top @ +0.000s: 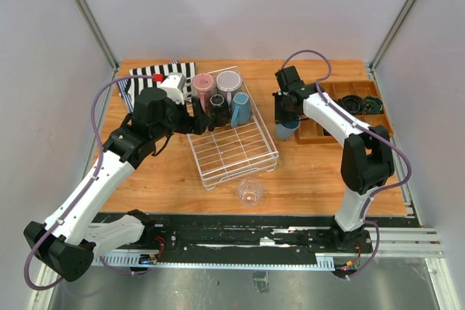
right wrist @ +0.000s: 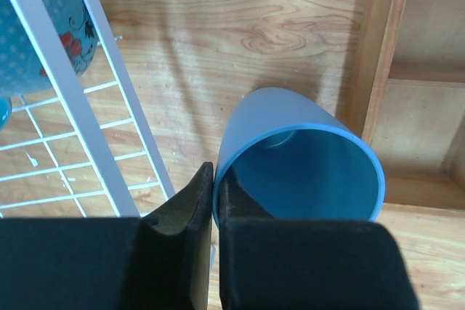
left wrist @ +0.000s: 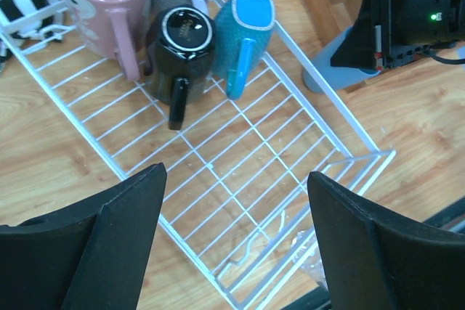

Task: Load the cups into the dish rack

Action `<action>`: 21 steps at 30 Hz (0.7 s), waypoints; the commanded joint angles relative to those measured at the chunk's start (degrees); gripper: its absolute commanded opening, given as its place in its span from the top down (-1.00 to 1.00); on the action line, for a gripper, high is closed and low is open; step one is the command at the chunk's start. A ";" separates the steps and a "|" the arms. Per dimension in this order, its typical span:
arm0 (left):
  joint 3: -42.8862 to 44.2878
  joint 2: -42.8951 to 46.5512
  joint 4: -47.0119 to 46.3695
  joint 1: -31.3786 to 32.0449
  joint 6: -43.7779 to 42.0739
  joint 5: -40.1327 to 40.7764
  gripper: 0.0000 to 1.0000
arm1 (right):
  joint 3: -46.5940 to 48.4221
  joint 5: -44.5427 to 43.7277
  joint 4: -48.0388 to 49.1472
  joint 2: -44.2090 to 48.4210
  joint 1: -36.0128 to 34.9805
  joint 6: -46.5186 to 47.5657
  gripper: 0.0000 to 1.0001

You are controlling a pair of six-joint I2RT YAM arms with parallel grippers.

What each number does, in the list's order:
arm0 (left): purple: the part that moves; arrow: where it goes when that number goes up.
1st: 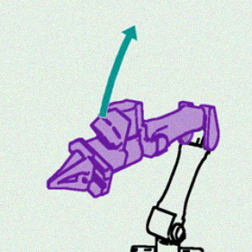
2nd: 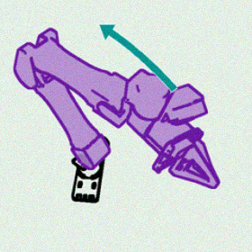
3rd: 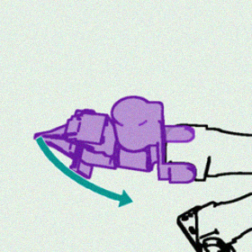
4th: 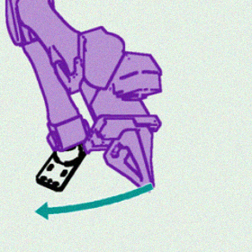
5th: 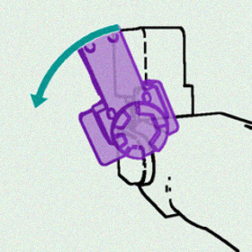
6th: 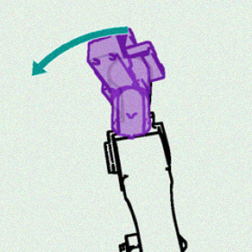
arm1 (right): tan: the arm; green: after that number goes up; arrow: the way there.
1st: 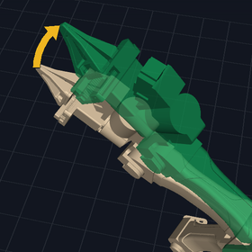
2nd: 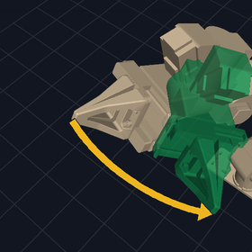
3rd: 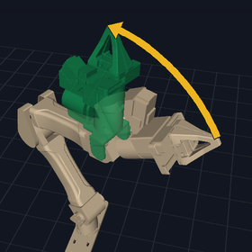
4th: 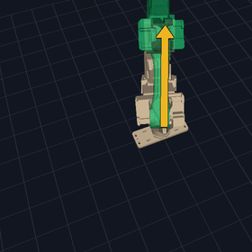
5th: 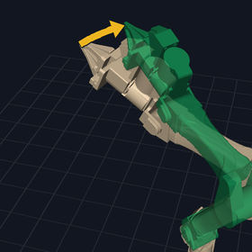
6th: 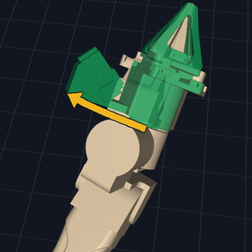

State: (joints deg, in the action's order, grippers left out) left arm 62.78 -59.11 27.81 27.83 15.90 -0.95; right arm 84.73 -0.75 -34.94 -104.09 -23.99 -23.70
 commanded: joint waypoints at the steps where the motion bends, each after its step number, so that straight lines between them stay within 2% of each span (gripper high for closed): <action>1: 1.78 -0.71 -1.02 -0.14 3.95 -7.42 -0.68 | -0.96 -1.99 -3.44 6.69 0.58 3.42 0.98; 6: -1.32 -0.86 -7.05 -0.07 12.17 -14.92 -0.92 | -0.54 3.12 -4.80 15.56 4.37 3.60 0.98; 10: -5.01 -1.59 -15.19 -0.08 21.11 -21.30 -0.97 | -1.89 16.31 -2.05 22.73 10.59 0.05 0.98; 13: -8.52 -2.27 -22.54 -0.15 29.47 -24.63 -0.99 | -6.65 27.90 6.05 28.45 14.50 -5.39 0.98; 17: -12.84 -4.56 -34.18 -0.14 39.76 -29.63 -0.99 | -13.48 40.26 19.81 33.62 16.24 -16.41 0.98; 21: -14.89 -7.13 -44.57 -0.09 48.00 -31.17 -0.99 | -18.81 47.64 31.97 34.96 16.21 -26.23 0.98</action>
State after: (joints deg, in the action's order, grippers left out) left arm 48.99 -64.51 -1.21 27.83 52.03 -27.20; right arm 70.15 33.80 -18.06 -69.84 -8.27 -37.10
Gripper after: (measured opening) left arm 0.994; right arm 0.033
